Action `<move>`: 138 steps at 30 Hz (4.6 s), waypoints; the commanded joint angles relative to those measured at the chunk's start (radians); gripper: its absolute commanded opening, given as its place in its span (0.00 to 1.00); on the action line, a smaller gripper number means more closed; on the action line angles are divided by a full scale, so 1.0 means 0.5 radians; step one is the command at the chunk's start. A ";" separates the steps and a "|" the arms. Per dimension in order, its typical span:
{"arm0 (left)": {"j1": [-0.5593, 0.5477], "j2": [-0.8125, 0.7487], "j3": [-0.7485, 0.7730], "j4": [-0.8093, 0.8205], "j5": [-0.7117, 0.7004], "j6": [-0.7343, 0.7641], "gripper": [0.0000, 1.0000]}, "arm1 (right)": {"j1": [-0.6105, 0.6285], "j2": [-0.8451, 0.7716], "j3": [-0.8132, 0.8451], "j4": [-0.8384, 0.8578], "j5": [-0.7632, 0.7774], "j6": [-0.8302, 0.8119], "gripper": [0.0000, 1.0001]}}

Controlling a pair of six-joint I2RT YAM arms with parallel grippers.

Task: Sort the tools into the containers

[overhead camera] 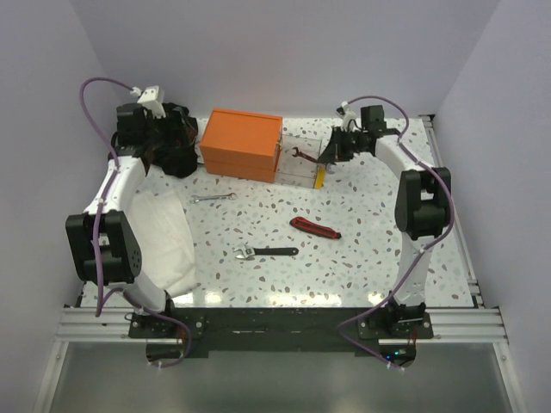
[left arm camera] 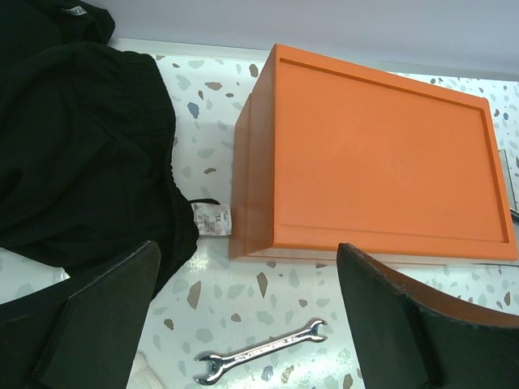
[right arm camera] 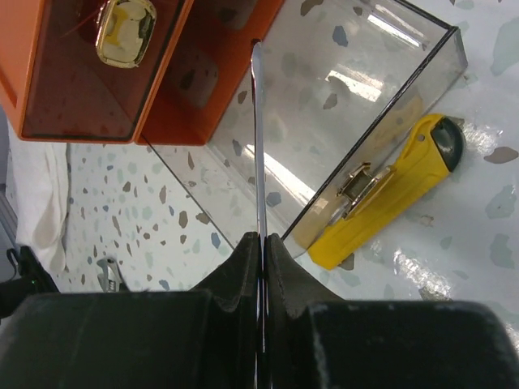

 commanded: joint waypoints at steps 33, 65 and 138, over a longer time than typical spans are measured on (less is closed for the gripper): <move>-0.168 -0.458 -0.138 -0.193 0.125 0.321 0.95 | 0.127 -0.236 -0.035 0.293 0.101 0.375 0.43; -1.208 -0.756 -1.396 -0.341 -0.102 2.091 0.84 | 0.624 -1.804 -1.628 0.351 0.432 -0.675 0.61; -0.809 0.505 -0.221 -1.609 1.405 1.392 0.37 | 1.590 -1.147 -1.622 0.557 0.862 -1.408 0.01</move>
